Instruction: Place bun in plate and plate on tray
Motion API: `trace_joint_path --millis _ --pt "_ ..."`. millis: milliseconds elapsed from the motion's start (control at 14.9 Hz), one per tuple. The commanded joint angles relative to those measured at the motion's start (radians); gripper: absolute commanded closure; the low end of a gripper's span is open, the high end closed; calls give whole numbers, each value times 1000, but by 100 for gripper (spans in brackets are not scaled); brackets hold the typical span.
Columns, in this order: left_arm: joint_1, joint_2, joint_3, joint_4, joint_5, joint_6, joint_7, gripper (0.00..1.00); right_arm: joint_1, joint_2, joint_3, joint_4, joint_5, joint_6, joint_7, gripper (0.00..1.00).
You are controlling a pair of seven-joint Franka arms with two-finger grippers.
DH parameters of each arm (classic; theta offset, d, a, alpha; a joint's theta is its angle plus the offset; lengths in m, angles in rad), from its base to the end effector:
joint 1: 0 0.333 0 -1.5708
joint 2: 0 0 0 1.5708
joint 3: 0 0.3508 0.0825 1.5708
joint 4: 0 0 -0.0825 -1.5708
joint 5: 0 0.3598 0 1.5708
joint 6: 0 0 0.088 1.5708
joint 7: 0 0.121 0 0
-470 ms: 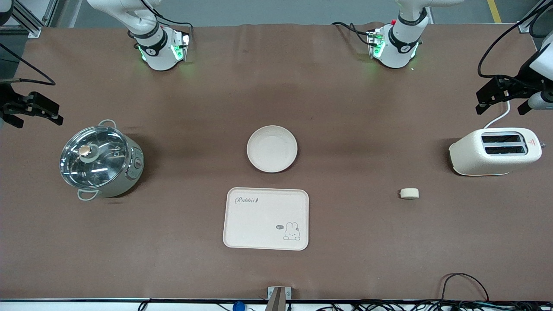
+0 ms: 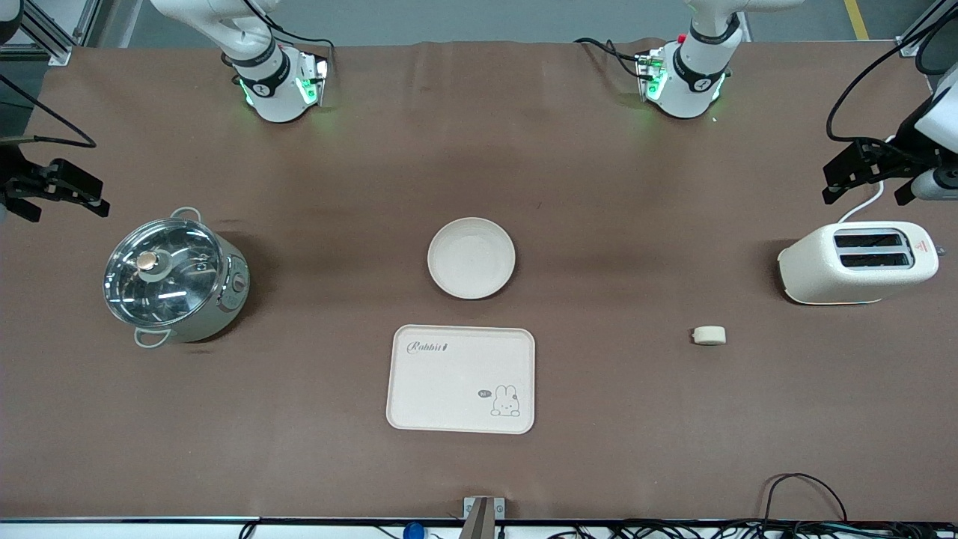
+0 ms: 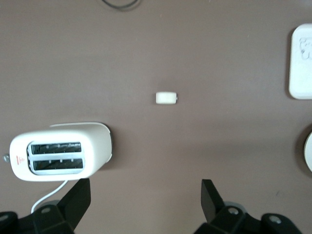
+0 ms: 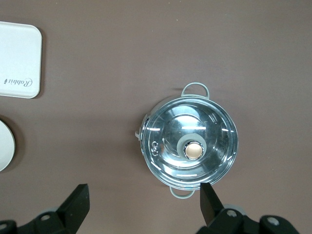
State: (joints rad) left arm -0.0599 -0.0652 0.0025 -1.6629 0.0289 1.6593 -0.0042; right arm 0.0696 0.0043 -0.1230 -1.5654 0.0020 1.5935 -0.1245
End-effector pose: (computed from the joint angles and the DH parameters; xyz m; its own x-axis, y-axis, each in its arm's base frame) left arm 0.5160 -0.0263 0.6459 0.9965 -0.0556 0.0616 -0.0539 -0.9981 -0.0285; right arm 0.5338 -0.0281 0.6475 0.9972 0.0710 0.0238 0.0710 -0.9975 0.0015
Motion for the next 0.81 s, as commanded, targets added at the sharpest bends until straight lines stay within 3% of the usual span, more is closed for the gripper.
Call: trace_joint_path --millis 0,336,470,738 --pt "-17 100 2 2 -3 -3 1 0 -4 0 6 -1 12 -3 6 0" --pt "-20 361 -19 -14 -17 245 -20 0 48 141 9 -4 96 2 3 0" --pt "-15 433 -26 -78 -17 409 -30 0 67 196 9 -2 145 28 2 0" --pt "-12 513 -29 -231 -14 716 -23 0 147 305 11 -5 148 94 3 0"
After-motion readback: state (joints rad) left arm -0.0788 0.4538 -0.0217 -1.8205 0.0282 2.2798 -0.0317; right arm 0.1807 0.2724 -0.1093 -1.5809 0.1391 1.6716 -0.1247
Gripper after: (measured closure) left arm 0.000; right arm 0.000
